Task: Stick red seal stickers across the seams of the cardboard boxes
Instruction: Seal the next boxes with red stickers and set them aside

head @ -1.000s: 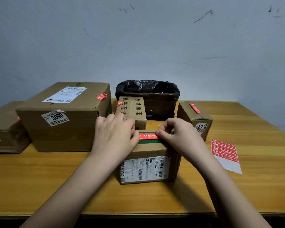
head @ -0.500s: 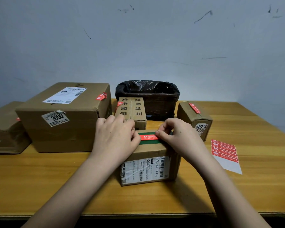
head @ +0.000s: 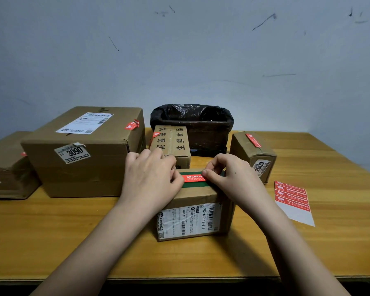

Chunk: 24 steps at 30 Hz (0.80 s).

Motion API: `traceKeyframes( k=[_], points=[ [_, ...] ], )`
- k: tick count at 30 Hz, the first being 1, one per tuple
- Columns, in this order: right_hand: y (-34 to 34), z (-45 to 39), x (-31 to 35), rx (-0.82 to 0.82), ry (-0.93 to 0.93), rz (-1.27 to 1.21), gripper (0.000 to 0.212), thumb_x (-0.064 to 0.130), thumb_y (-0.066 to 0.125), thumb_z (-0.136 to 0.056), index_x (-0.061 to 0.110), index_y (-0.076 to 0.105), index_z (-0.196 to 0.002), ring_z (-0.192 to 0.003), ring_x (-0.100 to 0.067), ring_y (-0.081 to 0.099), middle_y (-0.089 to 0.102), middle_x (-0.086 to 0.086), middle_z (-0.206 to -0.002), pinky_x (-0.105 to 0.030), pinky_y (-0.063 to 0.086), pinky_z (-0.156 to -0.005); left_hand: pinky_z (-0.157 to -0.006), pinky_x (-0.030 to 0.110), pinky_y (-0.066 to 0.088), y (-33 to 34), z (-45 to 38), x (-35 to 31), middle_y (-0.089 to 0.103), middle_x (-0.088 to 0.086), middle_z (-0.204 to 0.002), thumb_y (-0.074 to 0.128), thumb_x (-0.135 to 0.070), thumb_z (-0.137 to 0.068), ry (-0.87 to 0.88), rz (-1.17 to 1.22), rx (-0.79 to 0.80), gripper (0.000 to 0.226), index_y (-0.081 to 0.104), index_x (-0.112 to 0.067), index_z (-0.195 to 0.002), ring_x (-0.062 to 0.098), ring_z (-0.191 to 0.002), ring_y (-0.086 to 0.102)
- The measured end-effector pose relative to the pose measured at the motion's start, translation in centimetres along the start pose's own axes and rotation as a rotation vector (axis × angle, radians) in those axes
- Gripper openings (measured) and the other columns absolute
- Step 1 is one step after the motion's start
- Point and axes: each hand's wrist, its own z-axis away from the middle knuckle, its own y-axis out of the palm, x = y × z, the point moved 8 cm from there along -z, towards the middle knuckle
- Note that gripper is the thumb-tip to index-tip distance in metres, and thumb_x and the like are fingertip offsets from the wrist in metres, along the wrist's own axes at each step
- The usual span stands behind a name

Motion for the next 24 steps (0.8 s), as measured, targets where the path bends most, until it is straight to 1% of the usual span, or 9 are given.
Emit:
traceKeyframes(
  k=[4, 9, 13, 15, 17, 18, 19, 21, 24],
  points=[
    [0.0, 0.0, -0.1, -0.007, -0.001, -0.002, 0.012, 0.040, 0.062, -0.089, 0.028, 0.062, -0.086, -0.084, -0.006, 0.057, 0.063, 0.013, -0.093, -0.032, 0.051, -0.073, -0.076, 0.035, 0.029, 0.0, 0.0, 0.1, 0.043, -0.007, -0.078, 0.044, -0.035, -0.084, -0.010, 0.018, -0.007, 0.022, 0.035, -0.027, -0.066, 0.014, -0.077, 0.037],
    [-0.1, 0.1, 0.2, -0.021, -0.018, 0.017, 0.012, 0.041, 0.060, -0.090, 0.029, 0.060, -0.089, -0.084, -0.006, 0.056, 0.061, 0.013, -0.092, -0.027, 0.048, -0.067, -0.078, 0.035, 0.031, 0.2, -0.1, 0.3, 0.043, -0.007, -0.080, 0.042, -0.036, -0.085, -0.027, 0.014, 0.027, 0.021, 0.035, -0.027, -0.068, 0.014, -0.079, 0.038],
    [0.0, 0.4, 0.5, -0.051, -0.046, 0.026, 0.012, 0.042, 0.058, -0.091, 0.030, 0.057, -0.094, -0.085, -0.006, 0.055, 0.058, 0.014, -0.091, -0.027, 0.049, -0.067, -0.080, 0.035, 0.032, 0.2, -0.1, 0.4, 0.044, -0.008, -0.082, 0.041, -0.037, -0.087, -0.034, 0.017, 0.050, 0.019, 0.038, -0.028, -0.070, 0.012, -0.080, 0.039],
    [-0.1, 0.5, 0.6, -0.054, -0.054, 0.032, 0.017, 0.041, 0.058, -0.092, 0.033, 0.054, -0.106, -0.084, -0.006, 0.056, 0.057, 0.013, -0.088, -0.027, 0.049, -0.068, -0.079, 0.035, 0.031, 0.1, -0.1, 0.4, 0.044, -0.008, -0.082, 0.042, -0.038, -0.087, -0.039, 0.022, 0.051, 0.021, 0.036, -0.028, -0.069, 0.012, -0.080, 0.039],
    [-0.1, 0.5, 0.5, -0.037, -0.062, 0.033, 0.036, 0.039, 0.058, -0.092, 0.038, 0.046, -0.125, -0.080, -0.006, 0.057, 0.057, 0.012, -0.083, -0.027, 0.047, -0.068, -0.080, 0.035, 0.032, 0.1, -0.1, 0.4, 0.044, -0.008, -0.081, 0.043, -0.038, -0.086, -0.040, 0.030, 0.059, 0.025, 0.032, -0.028, -0.066, 0.012, -0.080, 0.040],
    [-0.2, 0.5, 0.5, -0.035, -0.067, 0.028, 0.042, 0.038, 0.059, -0.092, 0.039, 0.042, -0.131, -0.079, -0.006, 0.057, 0.057, 0.012, -0.082, -0.028, 0.047, -0.068, -0.080, 0.034, 0.032, 0.1, -0.1, 0.4, 0.044, -0.009, -0.080, 0.043, -0.038, -0.086, -0.039, 0.034, 0.064, 0.027, 0.030, -0.028, -0.065, 0.012, -0.080, 0.041],
    [-0.3, 0.5, 0.5, -0.039, -0.070, 0.023, 0.044, 0.036, 0.059, -0.092, 0.039, 0.042, -0.132, -0.079, -0.006, 0.057, 0.057, 0.011, -0.082, -0.029, 0.048, -0.069, -0.079, 0.034, 0.032, 0.2, -0.1, 0.4, 0.045, -0.009, -0.080, 0.044, -0.038, -0.086, -0.040, 0.037, 0.070, 0.028, 0.030, -0.028, -0.063, 0.012, -0.080, 0.042],
    [-0.2, 0.4, 0.2, -0.047, -0.061, 0.008, 0.041, 0.034, 0.059, -0.092, 0.038, 0.044, -0.131, -0.081, -0.006, 0.057, 0.056, 0.012, -0.083, -0.028, 0.048, -0.070, -0.077, 0.032, 0.030, 0.5, -0.2, 0.6, 0.047, -0.011, -0.080, 0.045, -0.038, -0.086, -0.054, 0.075, 0.090, 0.026, 0.036, -0.027, -0.064, 0.012, -0.082, 0.045],
    [-0.2, 0.1, -0.4, -0.085, -0.047, -0.030, 0.035, 0.027, 0.060, -0.091, 0.033, 0.051, -0.125, -0.079, -0.003, 0.053, 0.052, 0.012, -0.084, -0.021, 0.040, -0.065, -0.079, 0.031, 0.030, 1.1, -0.1, 1.5, 0.049, -0.014, -0.080, 0.052, -0.037, -0.085, -0.111, 0.244, 0.145, 0.010, 0.047, -0.030, -0.079, 0.011, -0.085, 0.048]
  ],
)
